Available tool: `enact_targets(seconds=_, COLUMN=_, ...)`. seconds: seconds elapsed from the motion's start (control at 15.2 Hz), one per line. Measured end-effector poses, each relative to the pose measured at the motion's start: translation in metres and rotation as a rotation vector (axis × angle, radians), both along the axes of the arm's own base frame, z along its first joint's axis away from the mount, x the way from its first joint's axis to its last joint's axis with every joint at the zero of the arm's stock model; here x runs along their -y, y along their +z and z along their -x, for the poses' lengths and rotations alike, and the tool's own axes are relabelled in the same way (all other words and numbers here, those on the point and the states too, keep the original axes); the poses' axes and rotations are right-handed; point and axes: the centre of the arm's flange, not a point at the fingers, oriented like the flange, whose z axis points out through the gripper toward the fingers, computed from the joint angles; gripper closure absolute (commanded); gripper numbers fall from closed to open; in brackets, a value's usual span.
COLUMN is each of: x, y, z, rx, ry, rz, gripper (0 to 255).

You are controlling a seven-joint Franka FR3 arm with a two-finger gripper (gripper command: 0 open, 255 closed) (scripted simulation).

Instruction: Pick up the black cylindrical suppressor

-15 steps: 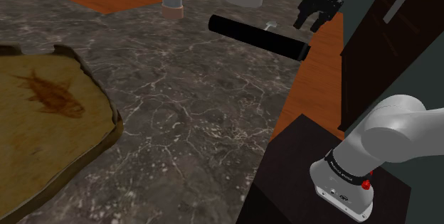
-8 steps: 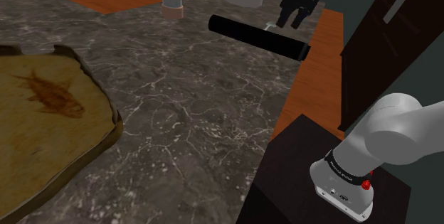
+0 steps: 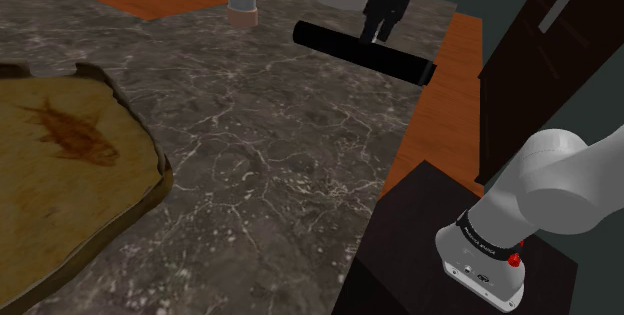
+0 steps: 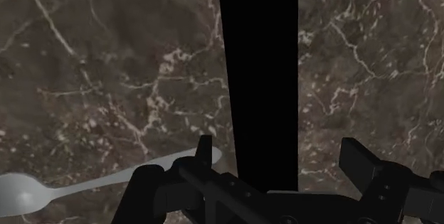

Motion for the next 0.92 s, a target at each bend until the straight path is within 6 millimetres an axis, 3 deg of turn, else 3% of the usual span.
enact_targets(seconds=0.4, x=-0.002, y=-0.028, z=0.001, rx=-0.001, ry=0.005, rz=0.0, gripper=0)
enact_targets(seconds=0.46, x=-0.002, y=-0.029, z=0.001, rx=-0.001, ry=0.005, rz=0.0, gripper=255)
enact_targets(seconds=0.92, x=-0.001, y=-0.03, z=0.0, rx=0.0, ry=0.006, rz=0.0, gripper=255)
